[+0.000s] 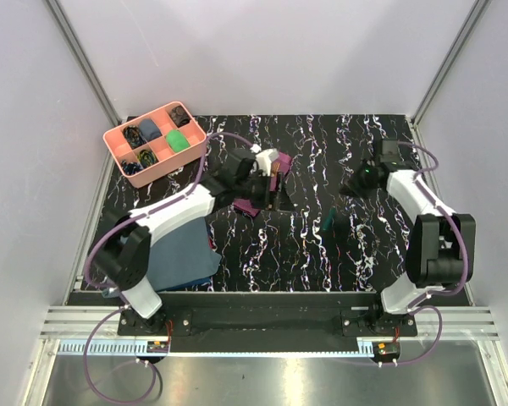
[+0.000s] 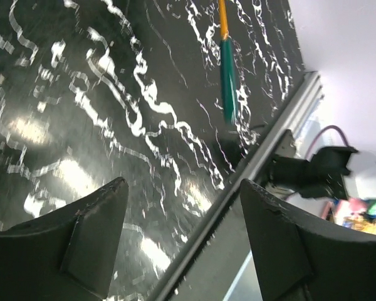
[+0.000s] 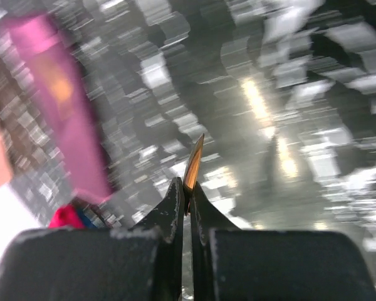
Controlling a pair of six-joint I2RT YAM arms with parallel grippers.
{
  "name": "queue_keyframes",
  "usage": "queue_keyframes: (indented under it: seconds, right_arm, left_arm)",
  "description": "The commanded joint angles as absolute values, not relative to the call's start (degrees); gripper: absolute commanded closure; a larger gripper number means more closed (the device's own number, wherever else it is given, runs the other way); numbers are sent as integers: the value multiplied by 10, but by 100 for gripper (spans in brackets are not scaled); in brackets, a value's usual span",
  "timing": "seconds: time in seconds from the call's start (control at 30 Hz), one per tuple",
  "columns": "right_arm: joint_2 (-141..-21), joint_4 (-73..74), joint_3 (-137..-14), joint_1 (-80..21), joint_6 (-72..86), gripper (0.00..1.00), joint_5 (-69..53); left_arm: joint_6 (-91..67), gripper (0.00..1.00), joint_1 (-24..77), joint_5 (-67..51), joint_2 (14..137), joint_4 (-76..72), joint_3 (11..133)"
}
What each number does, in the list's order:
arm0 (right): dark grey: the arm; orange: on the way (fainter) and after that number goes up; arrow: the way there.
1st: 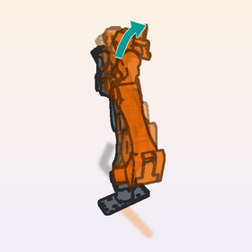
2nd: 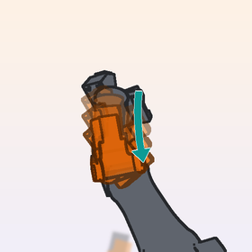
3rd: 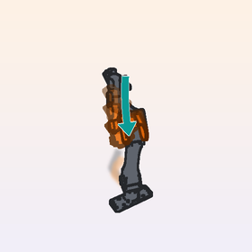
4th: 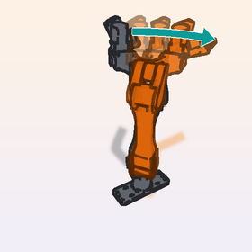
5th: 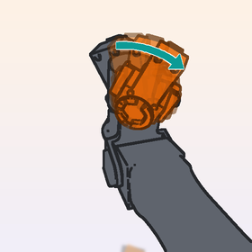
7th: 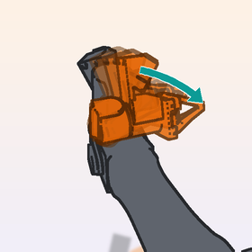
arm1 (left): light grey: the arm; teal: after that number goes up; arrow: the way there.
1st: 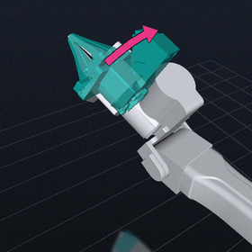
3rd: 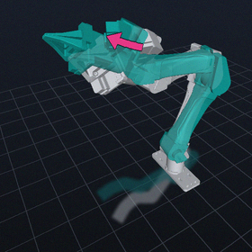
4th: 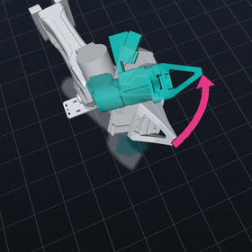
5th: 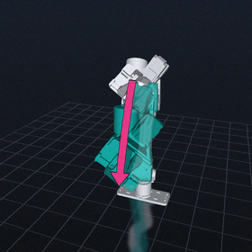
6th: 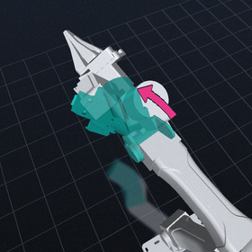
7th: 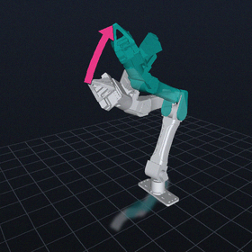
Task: Fold the napkin into a case and place the utensils inside
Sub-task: Pass from the right arm to the left
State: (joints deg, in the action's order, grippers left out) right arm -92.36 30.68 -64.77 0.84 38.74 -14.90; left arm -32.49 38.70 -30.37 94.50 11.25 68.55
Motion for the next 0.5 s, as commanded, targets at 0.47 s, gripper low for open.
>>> queue_keyframes:
  seconds: [0.47]
  right_arm:
    - [-883,268,-738,-145,481,100,-130]
  left_arm:
    - [-409,47,424,-396,1063,-45,737]
